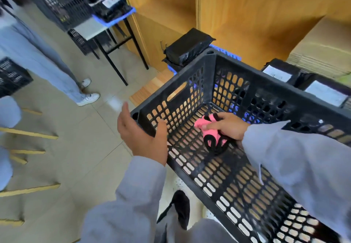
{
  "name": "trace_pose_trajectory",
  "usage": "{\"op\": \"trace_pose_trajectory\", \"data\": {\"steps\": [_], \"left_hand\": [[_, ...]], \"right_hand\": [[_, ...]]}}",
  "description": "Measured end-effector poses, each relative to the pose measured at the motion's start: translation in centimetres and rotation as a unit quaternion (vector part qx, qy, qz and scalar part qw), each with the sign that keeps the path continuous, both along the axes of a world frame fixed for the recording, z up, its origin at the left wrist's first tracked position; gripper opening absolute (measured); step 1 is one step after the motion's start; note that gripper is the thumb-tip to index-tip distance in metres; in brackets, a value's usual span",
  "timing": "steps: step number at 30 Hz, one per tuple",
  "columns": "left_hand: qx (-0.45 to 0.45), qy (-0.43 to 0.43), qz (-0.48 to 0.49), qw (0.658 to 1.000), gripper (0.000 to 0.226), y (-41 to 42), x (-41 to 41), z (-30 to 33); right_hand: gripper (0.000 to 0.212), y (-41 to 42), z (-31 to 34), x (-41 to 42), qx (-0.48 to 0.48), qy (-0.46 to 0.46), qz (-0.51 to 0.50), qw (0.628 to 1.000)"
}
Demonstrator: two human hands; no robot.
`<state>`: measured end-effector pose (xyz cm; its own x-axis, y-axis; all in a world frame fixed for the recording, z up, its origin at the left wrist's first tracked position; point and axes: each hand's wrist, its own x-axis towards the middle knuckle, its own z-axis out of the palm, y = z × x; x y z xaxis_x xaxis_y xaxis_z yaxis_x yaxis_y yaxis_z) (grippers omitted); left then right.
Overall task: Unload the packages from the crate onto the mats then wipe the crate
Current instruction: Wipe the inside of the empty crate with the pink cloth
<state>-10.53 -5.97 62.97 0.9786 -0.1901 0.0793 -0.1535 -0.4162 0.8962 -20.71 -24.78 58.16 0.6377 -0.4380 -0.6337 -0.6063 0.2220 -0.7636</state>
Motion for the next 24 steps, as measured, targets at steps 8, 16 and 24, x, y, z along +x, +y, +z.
{"op": "trace_pose_trajectory", "data": {"steps": [8, 16, 24], "left_hand": [[0.108, 0.314, -0.38, 0.863, 0.039, -3.7, -3.9, 4.3], [-0.044, 0.461, -0.455, 0.761, 0.042, -8.1, -2.3, 6.1], [-0.094, 0.409, -0.556, 0.717, 0.051, -9.1, 2.8, 7.7]], "right_hand": [[0.047, 2.6, 6.9, -4.9, 0.118, -0.163, -0.199, 0.959], [0.023, 4.3, 13.3, -7.7, 0.031, -0.283, -0.267, 0.921], [0.033, 7.0, 15.2, -8.1, 0.059, -0.271, -0.469, 0.839]]}}
